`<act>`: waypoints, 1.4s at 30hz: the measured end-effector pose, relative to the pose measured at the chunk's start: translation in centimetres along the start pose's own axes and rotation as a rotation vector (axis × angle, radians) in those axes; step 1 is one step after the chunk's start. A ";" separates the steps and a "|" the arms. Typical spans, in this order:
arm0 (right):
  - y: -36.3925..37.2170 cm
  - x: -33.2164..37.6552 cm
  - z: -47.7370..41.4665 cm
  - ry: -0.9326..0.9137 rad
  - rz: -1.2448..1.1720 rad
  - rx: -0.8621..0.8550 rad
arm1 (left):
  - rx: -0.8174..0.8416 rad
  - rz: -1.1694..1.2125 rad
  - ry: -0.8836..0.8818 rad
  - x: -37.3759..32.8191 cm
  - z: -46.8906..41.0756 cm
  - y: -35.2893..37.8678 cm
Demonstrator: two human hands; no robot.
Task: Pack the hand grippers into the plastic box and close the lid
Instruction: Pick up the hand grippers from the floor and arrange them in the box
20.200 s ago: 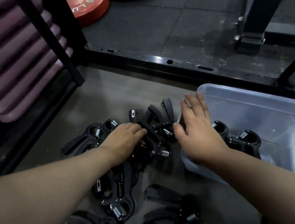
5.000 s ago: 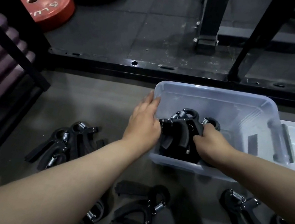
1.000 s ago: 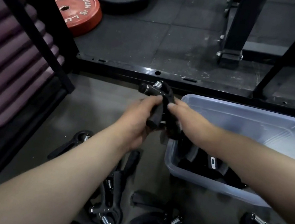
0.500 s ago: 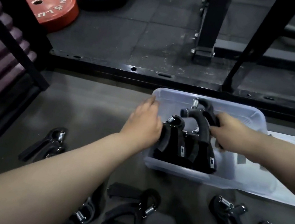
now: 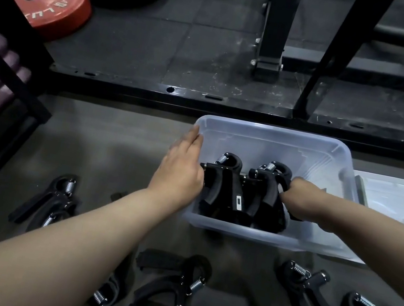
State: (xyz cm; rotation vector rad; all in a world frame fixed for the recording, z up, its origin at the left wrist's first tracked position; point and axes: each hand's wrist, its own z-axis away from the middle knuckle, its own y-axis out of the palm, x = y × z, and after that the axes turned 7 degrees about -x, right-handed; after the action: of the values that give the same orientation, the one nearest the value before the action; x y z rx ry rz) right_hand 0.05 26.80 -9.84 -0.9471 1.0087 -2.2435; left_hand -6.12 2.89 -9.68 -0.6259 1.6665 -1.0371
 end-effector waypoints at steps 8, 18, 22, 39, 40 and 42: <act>2.3 0.2 0.1 -0.015 0.019 -0.036 | 0.005 0.001 -0.013 0.2 0.0 0.2; 2.4 -0.3 0.6 -0.020 -0.306 0.058 | 0.017 -0.004 -0.030 0.1 0.1 0.2; 2.6 -0.6 0.3 -0.003 -0.341 0.107 | 0.015 -0.003 -0.027 -0.1 0.1 0.0; 3.6 0.0 -0.1 0.080 -0.155 0.062 | 0.024 0.042 -0.045 -0.1 0.1 -0.1; 3.5 0.2 0.0 0.100 -0.151 0.049 | 0.020 0.046 -0.039 0.0 0.1 0.0; 3.5 0.7 0.1 0.095 -0.104 -0.035 | 0.013 0.059 -0.025 0.1 0.1 0.0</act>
State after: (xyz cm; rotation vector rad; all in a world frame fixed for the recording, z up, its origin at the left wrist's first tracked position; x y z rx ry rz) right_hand 0.20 24.20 -12.23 -0.9350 1.0657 -2.3838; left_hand -6.08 2.78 -9.72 -0.5763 1.6455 -0.9931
